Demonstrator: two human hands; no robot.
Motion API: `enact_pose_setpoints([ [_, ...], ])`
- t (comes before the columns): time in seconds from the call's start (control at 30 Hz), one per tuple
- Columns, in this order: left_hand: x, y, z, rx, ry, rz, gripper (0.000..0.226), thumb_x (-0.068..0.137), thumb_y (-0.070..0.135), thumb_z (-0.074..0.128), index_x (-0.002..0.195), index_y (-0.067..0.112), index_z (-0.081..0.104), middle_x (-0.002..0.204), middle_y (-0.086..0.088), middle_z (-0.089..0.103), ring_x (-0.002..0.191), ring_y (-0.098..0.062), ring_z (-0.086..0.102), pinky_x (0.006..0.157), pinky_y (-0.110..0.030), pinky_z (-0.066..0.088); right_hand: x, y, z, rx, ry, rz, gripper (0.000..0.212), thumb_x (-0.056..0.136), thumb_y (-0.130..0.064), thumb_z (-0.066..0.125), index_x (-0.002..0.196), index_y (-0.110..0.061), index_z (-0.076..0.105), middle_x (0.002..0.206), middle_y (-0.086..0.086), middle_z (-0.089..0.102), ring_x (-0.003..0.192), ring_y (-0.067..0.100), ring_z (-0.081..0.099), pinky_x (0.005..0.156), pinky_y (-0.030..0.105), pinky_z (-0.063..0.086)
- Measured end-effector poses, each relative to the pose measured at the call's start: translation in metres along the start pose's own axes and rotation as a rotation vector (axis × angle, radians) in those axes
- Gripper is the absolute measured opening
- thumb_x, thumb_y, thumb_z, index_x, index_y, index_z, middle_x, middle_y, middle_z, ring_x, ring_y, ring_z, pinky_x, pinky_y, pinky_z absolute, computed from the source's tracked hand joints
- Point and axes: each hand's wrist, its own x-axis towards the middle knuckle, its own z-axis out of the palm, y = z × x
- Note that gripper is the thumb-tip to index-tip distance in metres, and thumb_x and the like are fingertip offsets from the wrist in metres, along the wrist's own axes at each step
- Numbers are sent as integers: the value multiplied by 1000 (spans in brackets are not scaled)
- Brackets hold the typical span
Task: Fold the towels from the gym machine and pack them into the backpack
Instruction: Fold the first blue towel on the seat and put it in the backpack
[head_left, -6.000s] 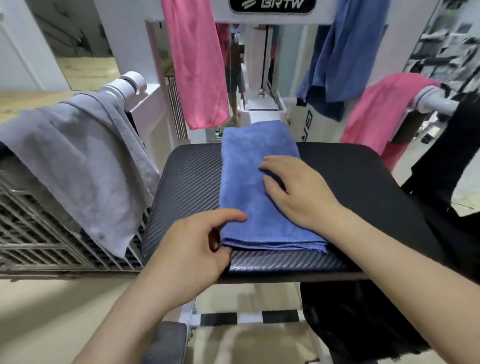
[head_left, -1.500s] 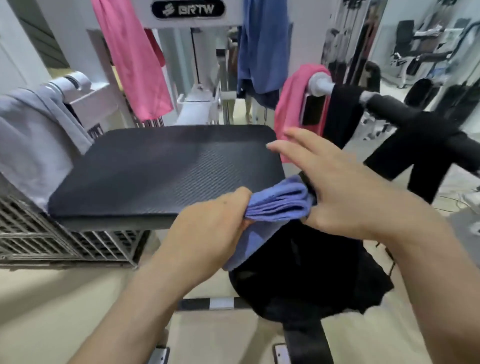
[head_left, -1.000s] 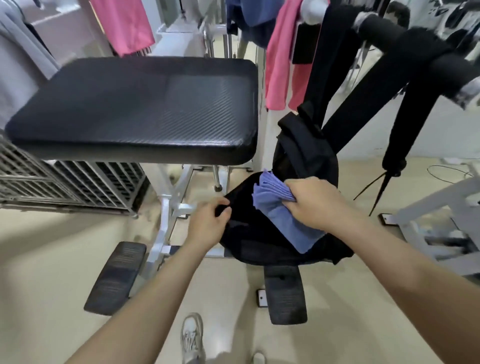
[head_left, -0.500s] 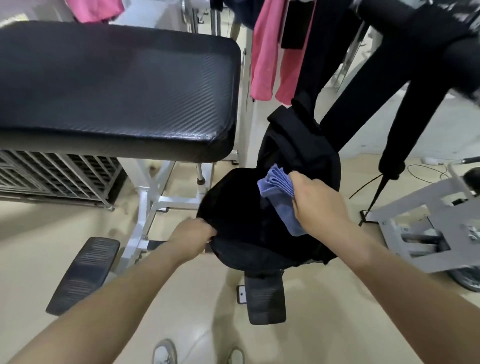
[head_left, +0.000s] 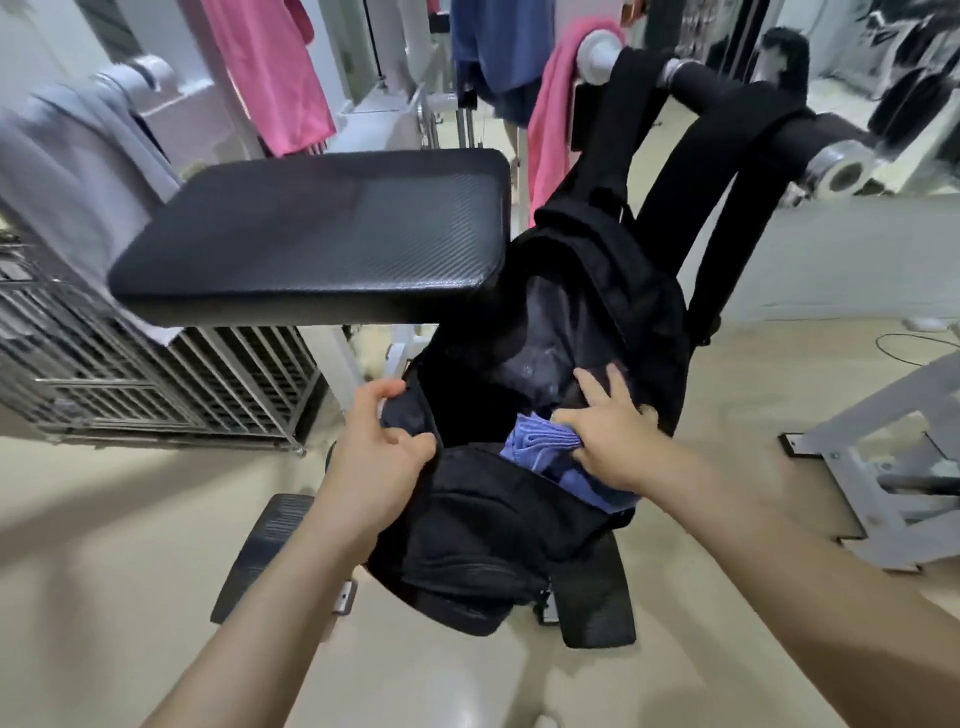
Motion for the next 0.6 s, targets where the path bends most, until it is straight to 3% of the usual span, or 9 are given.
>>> enact_pose_setpoints([
  [0.13, -30, -10, -27, 37, -77, -78, 48, 72, 35, 63, 116, 47, 47, 90, -23, 69, 83, -45, 66, 79, -62, 53, -7, -33, 17, -66, 105, 171, 34, 88, 0, 53, 113, -23, 50, 159, 13, -15, 143, 48, -10, 106, 67, 22],
  [0.23, -42, -8, -36, 327, -213, -4, 61, 84, 31, 69, 135, 32, 37, 104, -5, 70, 96, -30, 67, 85, -41, 53, -9, -24, 18, -119, 219, 237, 32, 88, -6, 57, 117, -18, 50, 155, 19, 10, 137, 45, 21, 100, 56, 36],
  [0.27, -41, -8, -42, 501, -257, -6, 62, 82, 29, 72, 133, 28, 36, 108, 5, 64, 100, -22, 64, 85, -32, 48, -9, -17, 15, -137, 276, 249, 29, 89, -9, 55, 118, -14, 52, 147, 19, 27, 128, 41, 36, 93, 50, 42],
  [0.33, -35, -17, -59, 777, -323, -111, 58, 69, 35, 78, 114, 20, 44, 102, 10, 63, 95, -17, 61, 81, -27, 46, -12, -5, 5, -153, 371, 241, 24, 89, -10, 52, 112, -9, 56, 122, 16, 47, 102, 36, 54, 72, 39, 44],
  [0.43, -25, -53, -70, 988, -452, -311, 43, 64, 37, 70, 103, 18, 68, 94, 1, 72, 88, -17, 66, 79, -29, 54, -16, 8, -8, -148, 391, 229, 18, 85, -11, 59, 102, -7, 58, 108, 14, 50, 79, 32, 52, 60, 33, 32],
  [0.53, -18, -85, -47, 1219, -546, -334, 34, 77, 33, 63, 104, 13, 67, 104, -6, 70, 97, -23, 65, 80, -29, 51, -17, 18, -10, -148, 412, 204, 13, 82, -11, 60, 95, -8, 59, 98, 11, 49, 70, 28, 42, 57, 33, 32],
  [0.6, -9, -97, -33, 1315, -524, -310, 30, 83, 28, 57, 108, 13, 63, 110, -5, 67, 101, -26, 64, 83, -33, 51, -15, 31, -10, -149, 415, 185, 11, 81, -9, 59, 92, -8, 60, 89, 8, 44, 68, 28, 41, 55, 32, 31],
])
